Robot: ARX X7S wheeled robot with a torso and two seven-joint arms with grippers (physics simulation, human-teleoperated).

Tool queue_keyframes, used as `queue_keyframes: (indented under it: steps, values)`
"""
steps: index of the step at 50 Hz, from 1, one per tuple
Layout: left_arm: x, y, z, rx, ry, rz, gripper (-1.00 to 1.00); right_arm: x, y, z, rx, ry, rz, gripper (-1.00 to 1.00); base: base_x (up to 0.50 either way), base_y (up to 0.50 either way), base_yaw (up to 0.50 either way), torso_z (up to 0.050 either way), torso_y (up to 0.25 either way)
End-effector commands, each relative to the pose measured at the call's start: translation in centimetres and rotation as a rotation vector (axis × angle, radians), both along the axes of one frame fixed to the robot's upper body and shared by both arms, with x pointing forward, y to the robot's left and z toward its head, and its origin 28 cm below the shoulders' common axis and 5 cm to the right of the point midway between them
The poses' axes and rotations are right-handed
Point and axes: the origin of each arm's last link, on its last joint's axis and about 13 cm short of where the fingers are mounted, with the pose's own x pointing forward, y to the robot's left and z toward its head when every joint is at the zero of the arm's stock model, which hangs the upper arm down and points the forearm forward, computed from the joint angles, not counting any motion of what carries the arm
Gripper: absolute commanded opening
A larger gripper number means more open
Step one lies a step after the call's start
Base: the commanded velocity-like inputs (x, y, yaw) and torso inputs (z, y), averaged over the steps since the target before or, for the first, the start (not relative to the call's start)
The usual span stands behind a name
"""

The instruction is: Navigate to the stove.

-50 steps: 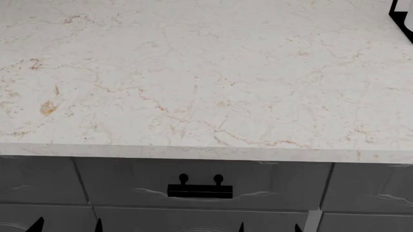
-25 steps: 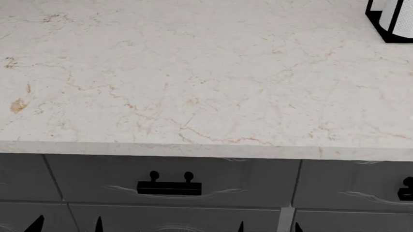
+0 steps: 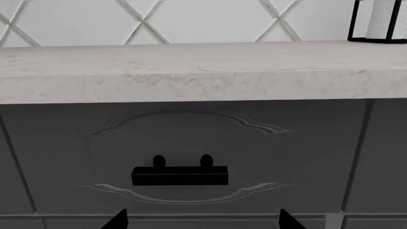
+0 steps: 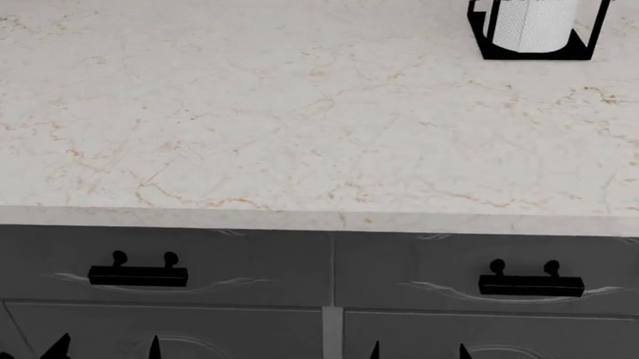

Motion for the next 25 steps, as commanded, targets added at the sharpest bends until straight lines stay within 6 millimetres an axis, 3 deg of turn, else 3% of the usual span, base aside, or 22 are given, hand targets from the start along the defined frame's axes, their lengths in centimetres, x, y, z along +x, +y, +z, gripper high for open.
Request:
queue_keyframes:
  steps: [1,25]
  values:
    - [-0.01,0.11,0.06,0.000,0.006,0.005,1.00,-0.06,0.12,0.04,-0.008,-0.001,-0.001,1.00,0.00,-0.50,0.00,0.000,0.000]
    - [-0.08,0.21,0.06,-0.003,0.008,-0.002,1.00,-0.12,0.22,0.03,-0.023,-0.006,0.004,1.00,0.00,-0.50,0.00,0.000,0.000]
